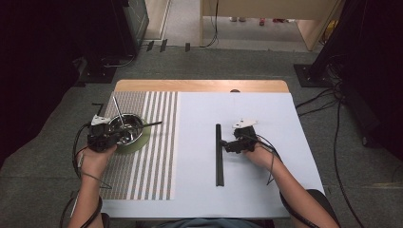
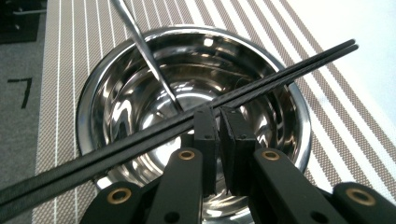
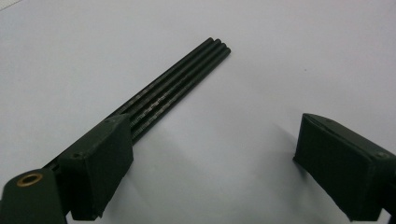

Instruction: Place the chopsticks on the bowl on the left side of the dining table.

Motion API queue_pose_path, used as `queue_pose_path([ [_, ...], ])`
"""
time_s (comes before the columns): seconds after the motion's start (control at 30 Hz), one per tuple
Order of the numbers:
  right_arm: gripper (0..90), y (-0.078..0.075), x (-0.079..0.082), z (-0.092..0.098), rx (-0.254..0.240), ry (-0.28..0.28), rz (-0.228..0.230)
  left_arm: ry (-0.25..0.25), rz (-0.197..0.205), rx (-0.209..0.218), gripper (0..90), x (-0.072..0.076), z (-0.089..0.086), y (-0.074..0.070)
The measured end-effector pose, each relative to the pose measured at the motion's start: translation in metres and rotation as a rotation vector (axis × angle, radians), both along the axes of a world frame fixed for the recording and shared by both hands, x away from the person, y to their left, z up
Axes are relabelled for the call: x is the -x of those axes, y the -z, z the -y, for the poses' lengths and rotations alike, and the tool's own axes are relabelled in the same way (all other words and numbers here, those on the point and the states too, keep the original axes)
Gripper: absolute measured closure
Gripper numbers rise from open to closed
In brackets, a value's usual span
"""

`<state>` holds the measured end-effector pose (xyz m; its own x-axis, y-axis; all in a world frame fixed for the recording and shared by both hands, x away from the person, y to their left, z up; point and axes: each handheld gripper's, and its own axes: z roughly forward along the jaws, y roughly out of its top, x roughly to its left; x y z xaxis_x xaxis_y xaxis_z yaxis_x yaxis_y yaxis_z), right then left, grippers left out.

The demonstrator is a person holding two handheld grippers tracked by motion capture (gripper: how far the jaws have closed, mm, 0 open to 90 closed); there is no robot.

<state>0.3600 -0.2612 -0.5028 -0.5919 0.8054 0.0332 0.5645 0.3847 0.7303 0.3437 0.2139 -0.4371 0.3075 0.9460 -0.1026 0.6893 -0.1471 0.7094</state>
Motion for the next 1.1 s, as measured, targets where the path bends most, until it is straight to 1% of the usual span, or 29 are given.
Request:
queue_pose_path([
  [0.13,11.1,0.0,0.0,0.0,0.0,0.0,0.0,-0.018,-0.013,0.009,86.6,0.0008,-0.005,0.0005],
  [0.23,11.1,0.0,0.0,0.0,0.0,0.0,0.0,-0.032,-0.02,0.002,86.6,0.0008,-0.0082,0.0008],
  [0.3,11.0,0.0,0.0,0.0,0.0,0.0,0.0,-0.039,-0.021,0.005,86.6,0.0005,-0.0093,0.0012],
  [0.4,11.1,0.0,0.0,0.0,0.0,0.0,0.0,-0.042,-0.019,-0.005,86.5,0.0001,-0.0098,0.0011],
  [0.47,11.1,0.0,0.0,0.0,0.0,0.0,0.0,-0.047,-0.014,-0.004,86.3,-0.0002,-0.0101,0.0009],
  [0.7,11.0,0.0,0.0,0.0,0.0,0.0,0.001,-0.047,-0.015,-0.01,85.8,-0.0009,-0.0098,0.0016],
  [0.83,11.1,0.0,0.0,0.0,0.0,0.0,0.0,-0.05,-0.01,-0.003,84.7,-0.0012,-0.01,0.0015],
  [0.9,11.1,0.0,0.0,0.0,0.0,0.0,0.0,-0.051,-0.009,0.002,81.4,-0.0011,-0.0096,0.0015],
  [0.93,11.1,0.0,0.0,0.0,0.0,0.0,0.0,-0.05,-0.011,0.015,79.2,-0.0011,-0.0092,0.0008],
  [0.97,11.0,0.0,0.0,0.0,0.0,0.0,0.0,-0.049,-0.004,0.026,76.7,-0.0007,-0.0086,-0.0006],
  [1.0,11.0,0.0,0.0,0.0,0.0,0.0,0.0,-0.049,0.006,0.024,73.1,-0.0003,-0.0072,-0.0024],
  [1.03,11.1,0.0,0.0,0.0,0.0,0.0,0.0,-0.052,0.016,0.011,69.5,0.0,-0.0057,-0.0044],
  [1.07,11.1,0.0,0.0,0.0,0.0,0.0,0.0,-0.055,0.03,0.011,65.4,0.0002,-0.0039,-0.0065],
  [1.1,11.1,0.0,0.0,0.0,0.0,0.0,0.0,-0.053,0.034,0.02,60.5,0.0002,-0.0029,-0.0081],
])
